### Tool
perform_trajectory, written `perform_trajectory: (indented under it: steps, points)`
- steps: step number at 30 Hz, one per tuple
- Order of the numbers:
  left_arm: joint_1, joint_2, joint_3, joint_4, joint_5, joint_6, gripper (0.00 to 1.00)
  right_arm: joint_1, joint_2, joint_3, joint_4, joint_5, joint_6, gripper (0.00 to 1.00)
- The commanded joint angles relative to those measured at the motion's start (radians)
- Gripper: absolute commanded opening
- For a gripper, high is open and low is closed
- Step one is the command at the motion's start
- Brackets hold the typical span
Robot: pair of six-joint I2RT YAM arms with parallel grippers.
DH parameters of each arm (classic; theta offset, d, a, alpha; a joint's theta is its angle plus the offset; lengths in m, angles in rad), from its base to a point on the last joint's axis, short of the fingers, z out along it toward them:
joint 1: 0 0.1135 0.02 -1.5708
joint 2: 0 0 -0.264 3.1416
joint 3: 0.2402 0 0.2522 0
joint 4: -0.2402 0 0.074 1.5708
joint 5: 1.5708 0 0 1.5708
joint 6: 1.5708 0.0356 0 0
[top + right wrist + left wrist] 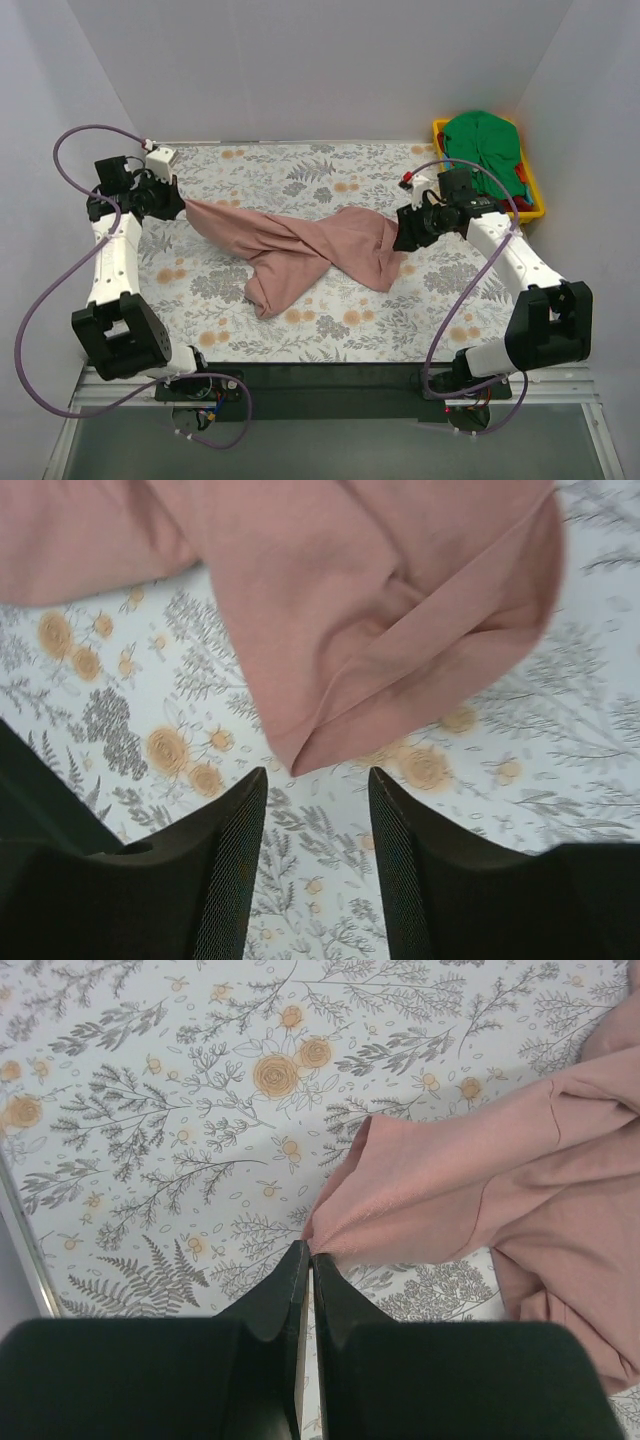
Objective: Fold and stack the t-shirts
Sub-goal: Flatten the tshirt out
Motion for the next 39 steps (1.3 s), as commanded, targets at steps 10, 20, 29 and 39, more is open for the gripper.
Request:
perform_trajectory:
  steps: [10, 20, 29, 39]
  points:
    - [0.006, 0.194, 0.091, 0.027, -0.017, -0.072, 0.0, 0.004, -0.054, -0.098, -0.044, -0.086, -0.198, 0.31]
    - [0.006, 0.167, 0.052, 0.024, -0.016, -0.057, 0.0, 0.239, -0.016, -0.166, 0.109, 0.197, -0.069, 0.49]
    - [0.005, 0.157, 0.042, 0.026, -0.009, -0.061, 0.0, 0.239, 0.098, -0.137, 0.163, 0.209, -0.006, 0.5]
    - [0.005, 0.133, 0.0, 0.043, -0.022, -0.041, 0.0, 0.213, 0.167, -0.098, 0.169, 0.177, 0.017, 0.02]
